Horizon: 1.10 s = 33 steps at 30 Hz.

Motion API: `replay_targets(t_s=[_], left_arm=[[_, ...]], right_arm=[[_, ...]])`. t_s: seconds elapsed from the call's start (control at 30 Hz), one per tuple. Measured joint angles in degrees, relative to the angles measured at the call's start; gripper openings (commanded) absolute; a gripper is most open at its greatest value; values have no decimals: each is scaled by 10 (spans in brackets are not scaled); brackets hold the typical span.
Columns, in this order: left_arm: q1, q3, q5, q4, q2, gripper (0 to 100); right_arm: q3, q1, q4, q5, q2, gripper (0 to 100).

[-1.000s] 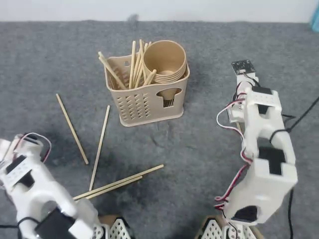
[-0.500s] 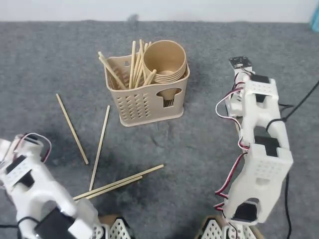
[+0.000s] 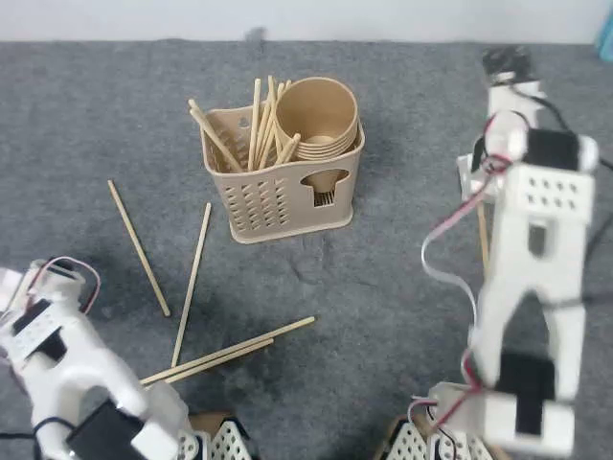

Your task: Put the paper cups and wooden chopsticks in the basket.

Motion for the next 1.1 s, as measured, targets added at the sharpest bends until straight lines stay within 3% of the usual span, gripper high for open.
replay_targets(t_s=[0.33, 0.47, 0.63, 0.77, 0.93, 1.1], left_arm=[[0, 0, 0, 0, 0, 181], [0, 0, 0, 0, 0, 181], [0, 0, 0, 0, 0, 181], [0, 0, 0, 0, 0, 181], [0, 0, 0, 0, 0, 181], [0, 0, 0, 0, 0, 181]], right_arm=[[148, -127, -19, -80, -333, 8], [261, -159, -126, -85, -440, 7], [343, -221, -331, -89, -540, 7], [354, -268, -482, -90, -553, 7], [337, -292, -636, -156, -489, 7], [212, -306, -711, -200, -375, 8]])
